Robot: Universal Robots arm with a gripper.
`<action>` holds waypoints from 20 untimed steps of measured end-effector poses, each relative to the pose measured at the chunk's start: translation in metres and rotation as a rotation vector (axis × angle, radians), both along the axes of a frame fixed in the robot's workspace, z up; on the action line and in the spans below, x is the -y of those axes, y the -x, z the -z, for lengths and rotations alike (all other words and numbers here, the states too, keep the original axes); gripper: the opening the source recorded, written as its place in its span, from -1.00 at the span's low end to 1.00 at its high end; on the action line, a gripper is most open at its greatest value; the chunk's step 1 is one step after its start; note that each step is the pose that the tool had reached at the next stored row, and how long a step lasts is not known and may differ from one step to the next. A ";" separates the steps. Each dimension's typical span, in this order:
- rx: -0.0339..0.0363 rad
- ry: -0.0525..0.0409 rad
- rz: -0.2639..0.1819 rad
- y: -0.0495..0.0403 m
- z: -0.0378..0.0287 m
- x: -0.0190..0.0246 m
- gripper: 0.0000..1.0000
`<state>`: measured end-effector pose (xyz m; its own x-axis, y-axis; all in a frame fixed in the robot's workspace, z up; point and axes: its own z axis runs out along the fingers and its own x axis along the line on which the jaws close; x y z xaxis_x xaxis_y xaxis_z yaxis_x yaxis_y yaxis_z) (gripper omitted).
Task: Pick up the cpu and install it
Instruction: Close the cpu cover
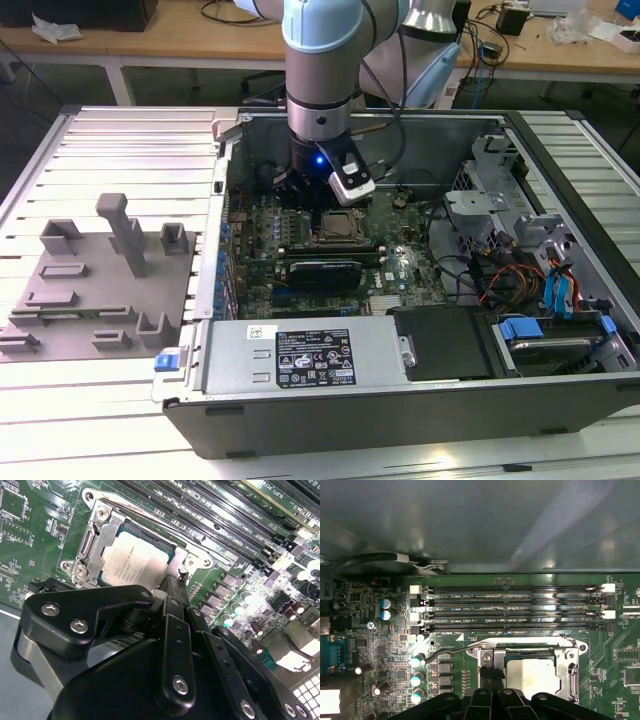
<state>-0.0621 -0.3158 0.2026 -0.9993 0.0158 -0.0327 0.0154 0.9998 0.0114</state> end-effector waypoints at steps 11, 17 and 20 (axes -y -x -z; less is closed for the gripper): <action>0.0093 -0.0055 0.000 0.0006 -0.0005 -0.0011 -0.79; 0.0090 -0.0034 0.000 0.0007 -0.0091 -0.0011 -0.79; 0.0091 -0.0033 0.000 0.0006 -0.0103 -0.0011 -0.79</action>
